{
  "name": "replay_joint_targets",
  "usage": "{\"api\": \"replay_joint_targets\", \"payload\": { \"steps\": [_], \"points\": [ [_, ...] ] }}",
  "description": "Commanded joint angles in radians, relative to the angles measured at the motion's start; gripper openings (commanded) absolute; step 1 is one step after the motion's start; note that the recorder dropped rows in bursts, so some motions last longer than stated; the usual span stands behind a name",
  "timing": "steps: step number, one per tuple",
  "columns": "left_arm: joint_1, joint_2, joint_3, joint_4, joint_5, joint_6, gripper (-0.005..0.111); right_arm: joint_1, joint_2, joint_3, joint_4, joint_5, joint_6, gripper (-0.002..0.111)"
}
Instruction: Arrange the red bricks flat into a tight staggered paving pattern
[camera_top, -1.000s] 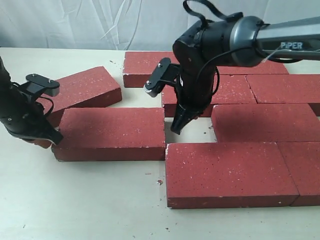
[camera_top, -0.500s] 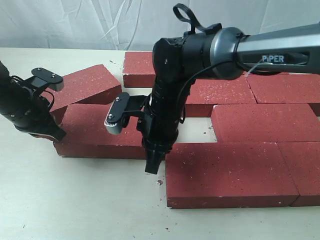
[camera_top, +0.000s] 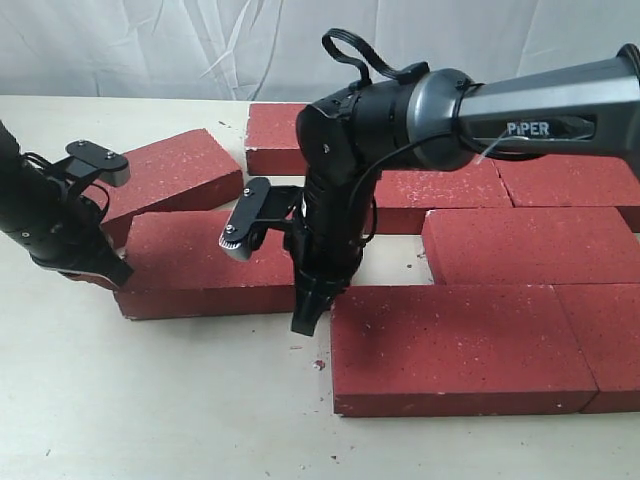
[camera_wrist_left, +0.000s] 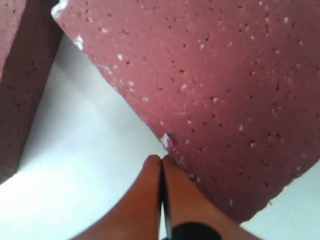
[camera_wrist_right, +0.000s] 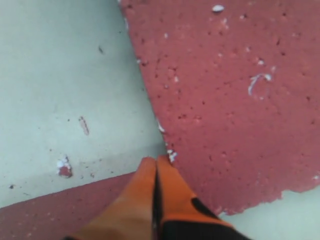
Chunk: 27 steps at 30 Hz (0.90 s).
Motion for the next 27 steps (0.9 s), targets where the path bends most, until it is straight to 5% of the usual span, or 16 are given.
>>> {"api": "replay_joint_targets", "payload": {
  "steps": [1,8,15,27],
  "points": [
    [-0.009,0.003,-0.004,-0.043,0.045,0.011,0.000,-0.012,-0.018,-0.005,-0.080,-0.051,0.030,-0.001],
    [-0.009,0.003,-0.004,-0.047,0.020,0.011,0.000,-0.003,-0.086,-0.007,0.017,0.156,0.030,-0.001],
    [-0.009,0.003,-0.004,-0.069,-0.003,0.017,0.000,-0.024,-0.156,-0.005,0.066,0.154,0.030,-0.001],
    [-0.012,0.016,-0.004,-0.122,-0.023,0.039,0.000,-0.312,-0.250,0.094,0.094,-0.082,0.088,-0.001]
  ]
}}
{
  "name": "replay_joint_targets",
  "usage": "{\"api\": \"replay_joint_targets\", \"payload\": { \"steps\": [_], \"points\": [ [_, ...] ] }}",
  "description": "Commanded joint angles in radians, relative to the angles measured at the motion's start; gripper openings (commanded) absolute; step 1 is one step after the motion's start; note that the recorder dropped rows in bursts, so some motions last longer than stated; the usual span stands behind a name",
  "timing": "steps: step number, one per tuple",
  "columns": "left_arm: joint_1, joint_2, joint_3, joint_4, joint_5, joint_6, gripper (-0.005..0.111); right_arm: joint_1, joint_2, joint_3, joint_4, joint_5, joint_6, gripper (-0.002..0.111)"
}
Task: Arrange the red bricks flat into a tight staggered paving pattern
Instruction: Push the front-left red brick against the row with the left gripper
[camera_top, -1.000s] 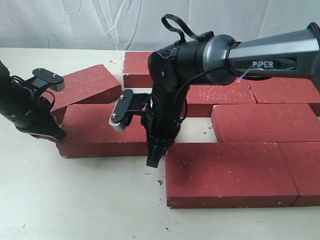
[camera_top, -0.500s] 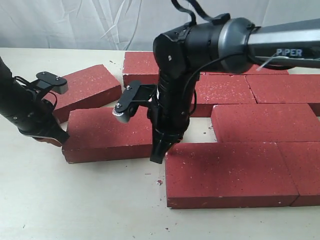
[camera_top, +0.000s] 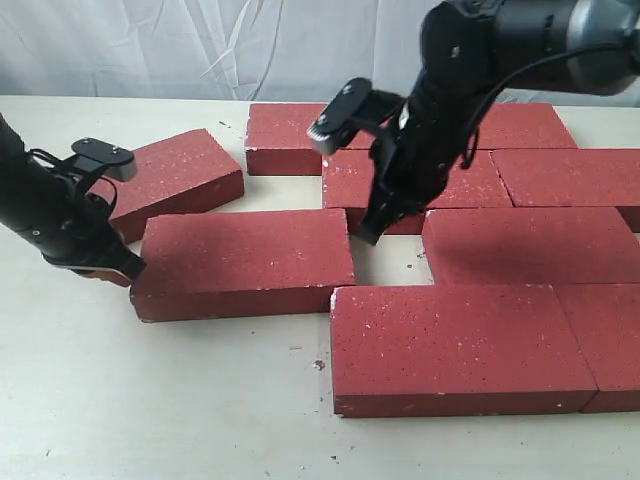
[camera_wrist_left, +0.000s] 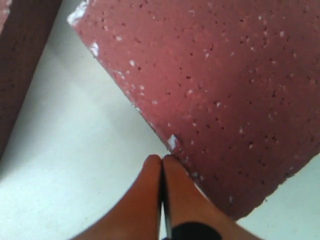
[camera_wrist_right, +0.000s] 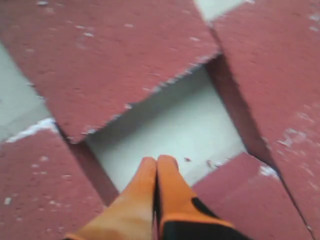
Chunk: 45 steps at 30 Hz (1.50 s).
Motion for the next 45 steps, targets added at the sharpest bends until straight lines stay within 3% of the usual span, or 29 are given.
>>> {"api": "replay_joint_targets", "payload": {
  "steps": [1,5,15,32,45],
  "points": [
    [-0.006,0.031,-0.004,-0.047,-0.012,0.037,0.000,-0.119,-0.048,0.026,0.094,-0.065,0.016,-0.001],
    [-0.006,0.068,-0.004,-0.082,-0.012,0.057,0.000,-0.164,-0.057,0.038,0.106,-0.103,0.016,-0.001],
    [-0.012,0.072,-0.004,-0.240,-0.012,0.241,0.000,-0.166,-0.057,0.038,0.125,-0.116,0.016,-0.001],
    [-0.164,0.121,-0.009,-0.284,-0.153,0.304,0.000,-0.166,-0.057,0.038,0.131,-0.127,0.016,-0.001],
    [-0.230,0.143,-0.024,-0.331,-0.227,0.320,0.000,-0.166,-0.057,0.038,0.149,-0.137,0.016,-0.001]
  ]
}}
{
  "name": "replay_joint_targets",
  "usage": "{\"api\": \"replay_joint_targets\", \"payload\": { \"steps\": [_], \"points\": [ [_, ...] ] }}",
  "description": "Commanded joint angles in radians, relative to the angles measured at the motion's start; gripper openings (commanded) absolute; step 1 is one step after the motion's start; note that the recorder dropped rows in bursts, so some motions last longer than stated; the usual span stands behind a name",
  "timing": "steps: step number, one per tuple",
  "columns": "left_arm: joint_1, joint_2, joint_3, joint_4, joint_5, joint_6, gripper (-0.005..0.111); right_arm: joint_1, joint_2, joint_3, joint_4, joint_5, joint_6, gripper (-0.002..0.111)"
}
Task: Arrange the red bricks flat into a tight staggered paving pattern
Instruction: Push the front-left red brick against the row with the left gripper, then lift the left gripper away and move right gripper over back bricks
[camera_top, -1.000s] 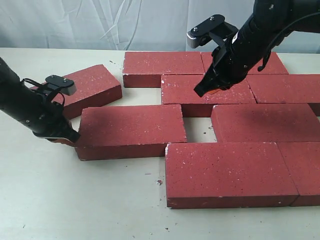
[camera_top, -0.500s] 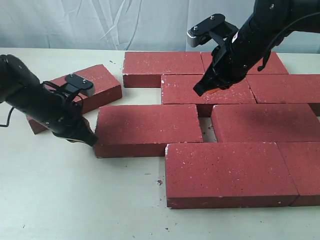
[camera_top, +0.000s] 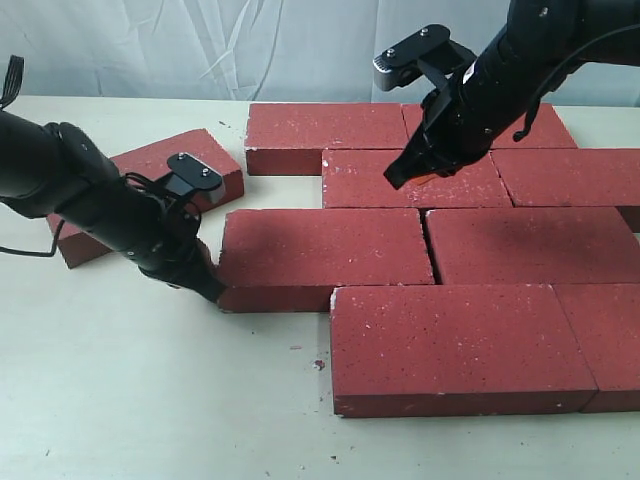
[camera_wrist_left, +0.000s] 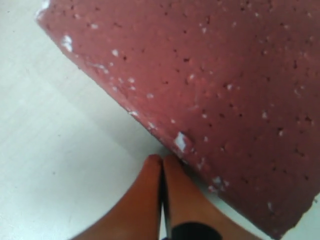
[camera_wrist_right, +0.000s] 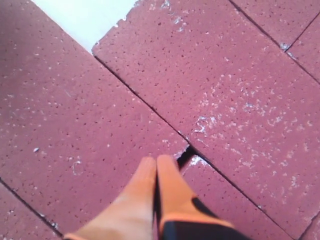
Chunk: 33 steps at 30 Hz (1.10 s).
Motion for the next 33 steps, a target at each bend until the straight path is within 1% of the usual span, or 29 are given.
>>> {"api": "replay_joint_targets", "payload": {
  "steps": [1,10,18,23,27,29,33],
  "points": [
    [-0.023,0.010,-0.004,-0.025,-0.030,0.016,0.000,-0.006,-0.009,0.006,0.010,-0.012,-0.003,-0.001],
    [-0.070,0.010,-0.004,-0.025,-0.039,0.024,0.000,-0.006,-0.009,0.006,0.009,-0.016,-0.003,-0.001],
    [-0.071,0.010,-0.004,-0.025,-0.121,0.027,0.000,-0.006,-0.009,0.006,0.014,-0.021,-0.003,-0.001],
    [-0.071,0.010,-0.004,-0.004,-0.121,0.019,0.000,-0.006,-0.001,0.006,0.031,-0.039,-0.003,-0.001],
    [-0.057,0.010,-0.002,0.102,-0.114,-0.046,0.000,-0.006,0.020,0.006,0.088,-0.084,-0.003,-0.001],
    [-0.035,0.010,-0.002,0.141,-0.093,-0.100,0.000,-0.006,0.028,0.006,0.090,-0.099,-0.003,-0.001],
    [0.012,0.010,-0.002,0.189,-0.037,-0.105,0.000,-0.006,0.035,0.006,0.094,-0.101,-0.003,-0.001]
  ]
}}
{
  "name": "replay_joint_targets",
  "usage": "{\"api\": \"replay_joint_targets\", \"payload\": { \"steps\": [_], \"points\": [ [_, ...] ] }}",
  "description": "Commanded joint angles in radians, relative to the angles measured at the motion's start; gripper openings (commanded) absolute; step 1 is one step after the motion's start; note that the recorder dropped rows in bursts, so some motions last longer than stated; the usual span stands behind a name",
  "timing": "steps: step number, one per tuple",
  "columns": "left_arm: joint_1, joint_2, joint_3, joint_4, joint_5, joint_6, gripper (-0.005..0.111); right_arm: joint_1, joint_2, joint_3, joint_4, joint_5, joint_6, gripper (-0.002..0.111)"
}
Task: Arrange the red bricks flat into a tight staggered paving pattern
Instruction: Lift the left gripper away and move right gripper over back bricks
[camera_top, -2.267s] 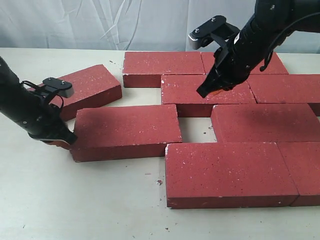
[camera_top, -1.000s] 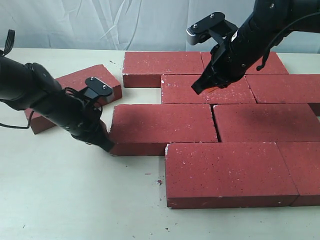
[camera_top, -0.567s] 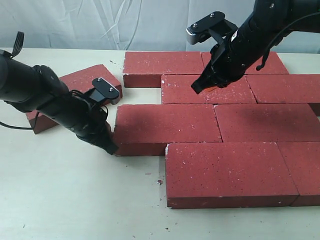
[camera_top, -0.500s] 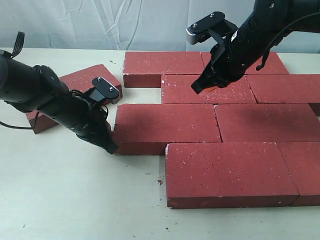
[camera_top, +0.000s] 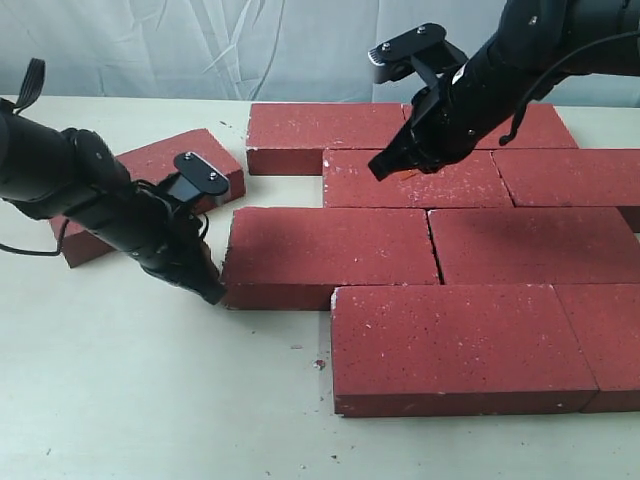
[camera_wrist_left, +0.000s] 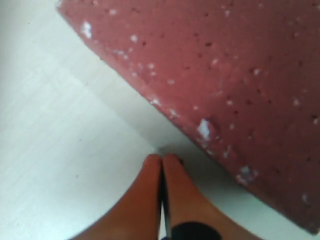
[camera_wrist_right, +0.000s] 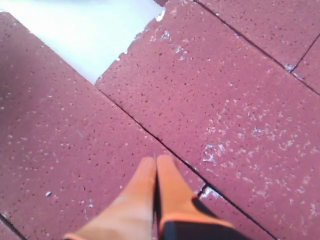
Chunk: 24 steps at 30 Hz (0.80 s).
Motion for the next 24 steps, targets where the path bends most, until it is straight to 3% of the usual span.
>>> {"api": "replay_joint_targets", "payload": {
  "steps": [1,9,13,20,24],
  "points": [
    [0.053,0.001,-0.001,0.067,0.072,-0.025,0.000,-0.006,0.002,0.006,0.018,-0.020,-0.003,-0.001],
    [0.133,0.001,-0.001,0.080,0.192,-0.063,0.000,-0.002,0.002,0.006,0.057,-0.008,-0.003,-0.001],
    [0.137,-0.001,-0.001,0.209,0.377,-0.079,0.000,0.031,0.002,0.006,0.057,-0.012,-0.003,-0.001],
    [0.146,-0.113,-0.001,0.211,0.382,-0.089,0.000,0.054,0.002,0.006,0.049,0.020,-0.067,-0.001],
    [0.215,-0.231,-0.001,0.193,0.354,-0.089,0.000,0.058,0.002,0.006,0.194,0.027,-0.074,-0.001]
  ]
}}
